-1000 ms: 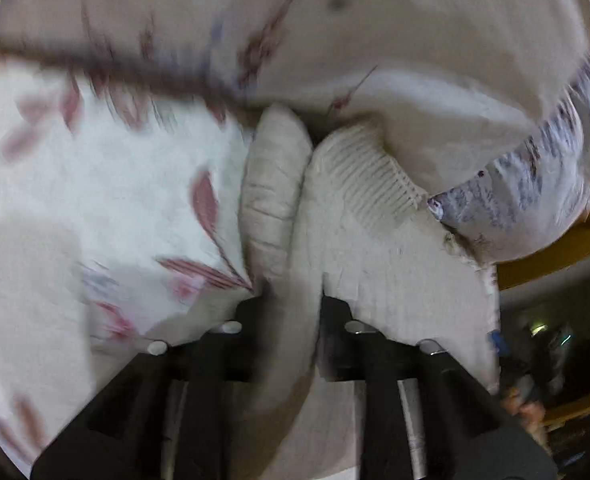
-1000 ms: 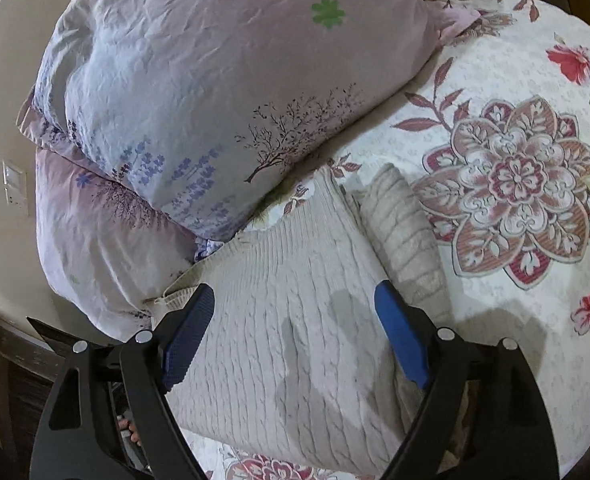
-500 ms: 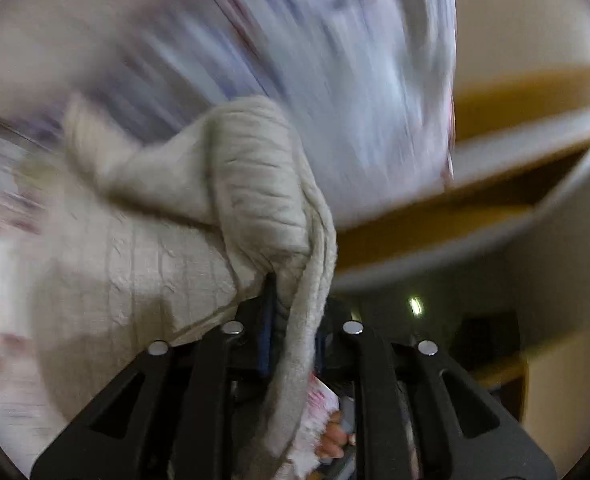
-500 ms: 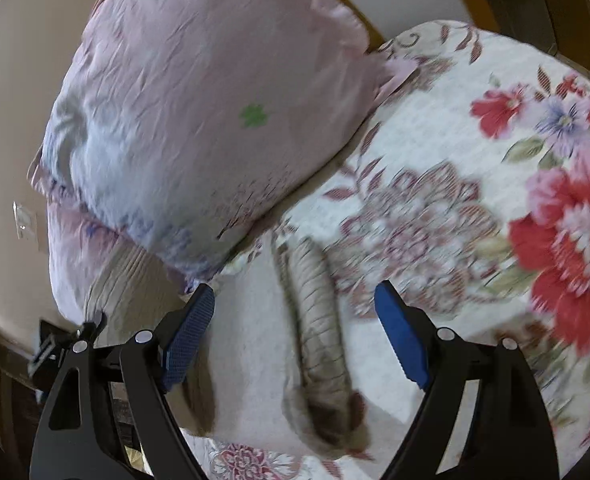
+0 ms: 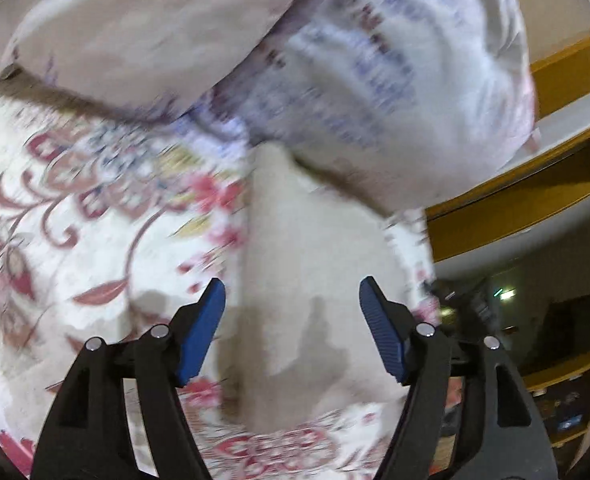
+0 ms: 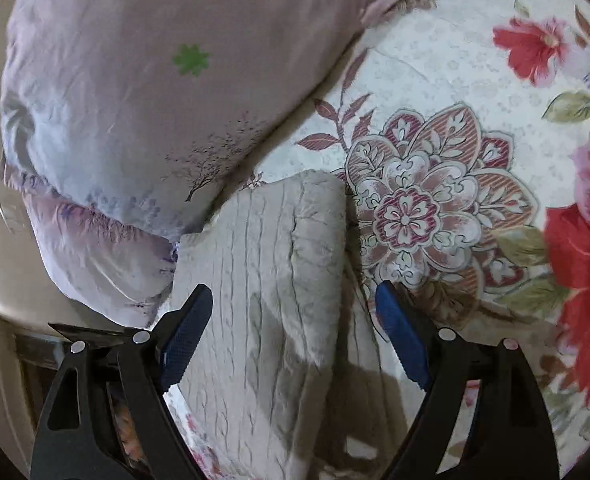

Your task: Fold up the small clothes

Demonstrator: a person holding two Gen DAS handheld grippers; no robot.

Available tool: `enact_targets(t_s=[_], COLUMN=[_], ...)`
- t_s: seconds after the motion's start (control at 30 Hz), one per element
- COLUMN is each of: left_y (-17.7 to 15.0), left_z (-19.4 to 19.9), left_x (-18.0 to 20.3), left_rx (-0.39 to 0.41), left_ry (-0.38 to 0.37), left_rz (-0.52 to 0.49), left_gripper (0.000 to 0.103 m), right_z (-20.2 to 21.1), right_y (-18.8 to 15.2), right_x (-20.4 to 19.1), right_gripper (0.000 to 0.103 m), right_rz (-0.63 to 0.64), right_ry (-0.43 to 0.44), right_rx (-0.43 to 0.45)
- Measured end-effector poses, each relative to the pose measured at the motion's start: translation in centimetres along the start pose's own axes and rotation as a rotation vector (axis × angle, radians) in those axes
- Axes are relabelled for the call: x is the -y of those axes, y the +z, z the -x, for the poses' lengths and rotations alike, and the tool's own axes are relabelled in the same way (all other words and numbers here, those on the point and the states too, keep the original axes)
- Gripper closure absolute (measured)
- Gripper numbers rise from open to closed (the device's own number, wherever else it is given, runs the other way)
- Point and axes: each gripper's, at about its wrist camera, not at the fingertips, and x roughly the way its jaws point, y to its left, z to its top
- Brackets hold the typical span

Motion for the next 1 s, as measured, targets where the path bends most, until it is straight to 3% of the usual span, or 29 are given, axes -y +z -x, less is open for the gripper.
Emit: enact_targets(t_s=[0.1, 0.23, 0.3, 0.33, 0.37, 0.4, 0.47, 0.57, 0.67, 0.7, 0.73, 0.77, 0.83, 0.87, 0.9, 0.97, 1.0], left_y=[-1.1, -1.1, -1.9, -2.1, -2.4, -2.5, -2.8, -2.1, -1.9, -1.8, -1.6, -1.4, -1.6, -2.1, -2.6, -4.0, -5.2], left_z=[-1.4, -5.5, -6.9, -7.3, -7.5, -8.1, -7.4, -4.2, 1.1, 2.2, 3.1, 3.2, 2.9, 2.9, 3.3, 4.7, 5.6], left_x=[-0.4, 0.6, 0.5, 0.5, 0.7, 0.7, 0.2, -0.8, -1.5, -2.1, -2.7, -3.3, -3.9, -4.1, -4.0, -3.8, -3.5], left_rx=[-0.045, -0.107, -0.11, -0.105, -0.086, -0.097, -0.085, -0.095, -0.034, -0.019, -0.003, 0.012, 0.042, 0.065, 0.085, 0.131, 0.161], left_ry=[0.047, 0.108, 0.091, 0.074, 0.052, 0.021, -0.023, -0.153, -0.156, -0.122, -0.037, 0.088, 0.3, 0.418, 0.445, 0.433, 0.464], left_rz=[-0.053, -0.116, -0.127, -0.123, -0.127, -0.102, -0.056, -0.04, -0.109, -0.127, -0.158, -0.192, -0.229, -0.255, -0.267, -0.29, -0.305], left_gripper=[0.027, 0.019, 0.019, 0.019, 0.037, 0.039, 0.062, 0.067, 0.066, 0.065, 0.06, 0.051, 0.05, 0.05, 0.048, 0.025, 0.017], right_z=[-1.7, -2.8, -2.8, -3.0, -3.3, -3.3, -2.6, -2.0, -3.5, -4.6, -5.5, -7.4, -9.5, -9.6, -8.7, -5.4, -4.4], right_y=[0.4, 0.1, -0.4, -0.7, -1.1, -1.3, -2.0, -3.5, -5.3, -5.7, -6.0, -6.3, -6.6, -7.0, -7.5, -9.4, -10.4], right_x=[-0.5, -1.1, -1.4, -1.5, -1.4, -1.2, -2.1, -6.4, -11.1, -12.4, -13.1, -13.9, -14.3, -14.7, -15.2, -16.3, -16.7], right_gripper=[0.011, 0.01, 0.016, 0.03, 0.056, 0.063, 0.069, 0.073, 0.074, 0.074, 0.074, 0.074, 0.074, 0.074, 0.074, 0.071, 0.063], right_rz=[0.015, 0.051, 0.095, 0.107, 0.109, 0.09, 0.084, 0.19, 0.322, 0.362, 0.392, 0.429, 0.448, 0.46, 0.466, 0.469, 0.474], right_ry=[0.012, 0.053, 0.057, 0.046, 0.039, 0.068, 0.115, 0.209, 0.239, 0.216, 0.175, 0.055, -0.196, -0.337, -0.358, -0.215, -0.138], right_rx=[-0.033, -0.061, -0.063, -0.067, -0.086, -0.089, -0.058, -0.055, -0.095, -0.102, -0.101, -0.09, -0.045, 0.019, 0.076, 0.169, 0.181])
